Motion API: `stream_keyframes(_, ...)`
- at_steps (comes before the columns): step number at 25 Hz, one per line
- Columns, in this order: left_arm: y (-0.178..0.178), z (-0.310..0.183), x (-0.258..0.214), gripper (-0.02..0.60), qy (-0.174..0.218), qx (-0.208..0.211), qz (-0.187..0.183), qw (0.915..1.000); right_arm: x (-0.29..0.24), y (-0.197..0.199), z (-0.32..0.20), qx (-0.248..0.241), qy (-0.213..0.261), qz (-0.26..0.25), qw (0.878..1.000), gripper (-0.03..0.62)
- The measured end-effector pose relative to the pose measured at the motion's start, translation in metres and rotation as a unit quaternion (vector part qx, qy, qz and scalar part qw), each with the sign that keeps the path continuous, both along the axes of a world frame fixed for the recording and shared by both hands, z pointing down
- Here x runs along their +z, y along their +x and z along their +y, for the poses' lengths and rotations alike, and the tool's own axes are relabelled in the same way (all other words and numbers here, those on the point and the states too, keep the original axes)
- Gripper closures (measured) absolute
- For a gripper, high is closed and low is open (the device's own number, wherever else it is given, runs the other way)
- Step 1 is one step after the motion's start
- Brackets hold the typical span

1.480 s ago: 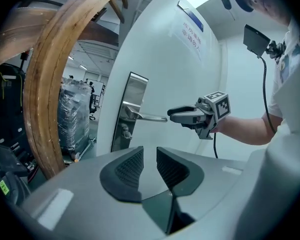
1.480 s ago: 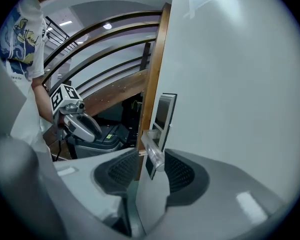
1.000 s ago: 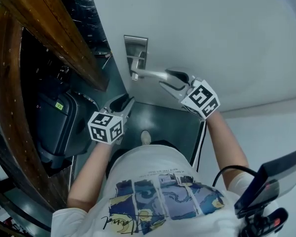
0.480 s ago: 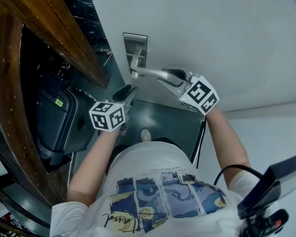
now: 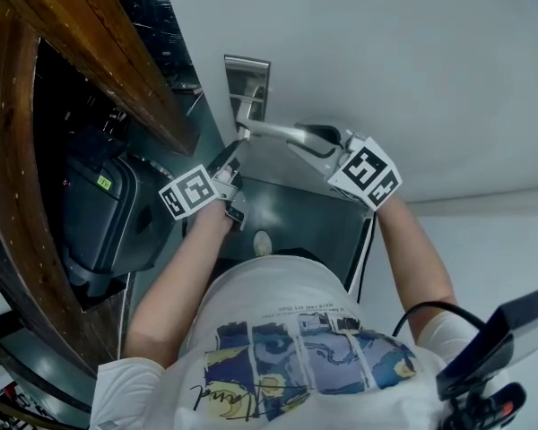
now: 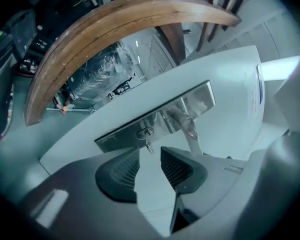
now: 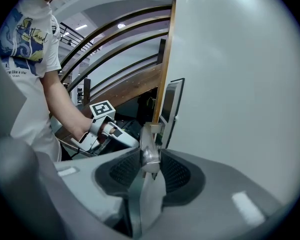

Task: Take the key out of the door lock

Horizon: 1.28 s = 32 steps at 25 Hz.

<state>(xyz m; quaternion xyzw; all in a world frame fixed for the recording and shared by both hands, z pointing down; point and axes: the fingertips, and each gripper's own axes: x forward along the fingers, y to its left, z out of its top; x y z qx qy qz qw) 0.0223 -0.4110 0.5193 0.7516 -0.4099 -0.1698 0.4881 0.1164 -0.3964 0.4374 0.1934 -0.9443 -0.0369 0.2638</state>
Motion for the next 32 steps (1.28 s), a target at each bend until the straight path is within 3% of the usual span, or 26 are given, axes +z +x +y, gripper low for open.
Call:
stream_keyframes(5, 0.001, -0.014, 0.001, 0.443, -0.019, -0.027, 0.090, 0.9954, -0.001, -0.001, 0.000, -0.004, -0.004, 0.004, 1.000, 0.467)
stream_keyframes(16, 0.009, -0.023, -0.002, 0.552, -0.019, -0.036, 0.190, 0.9810, -0.002, 0.000, 0.001, -0.006, -0.007, 0.006, 1.000, 0.467)
stream_keyframes(23, 0.010, -0.025, -0.002, 0.552, -0.013, -0.036, 0.219, 0.9750, -0.001, 0.000, 0.000, -0.001, -0.006, 0.007, 1.000, 0.467)
stream_keyframes(32, 0.011, -0.022, -0.002, 0.557, -0.009, -0.037, 0.222, 0.9744, -0.003, 0.001, 0.001, 0.012, -0.006, 0.004, 1.000, 0.467)
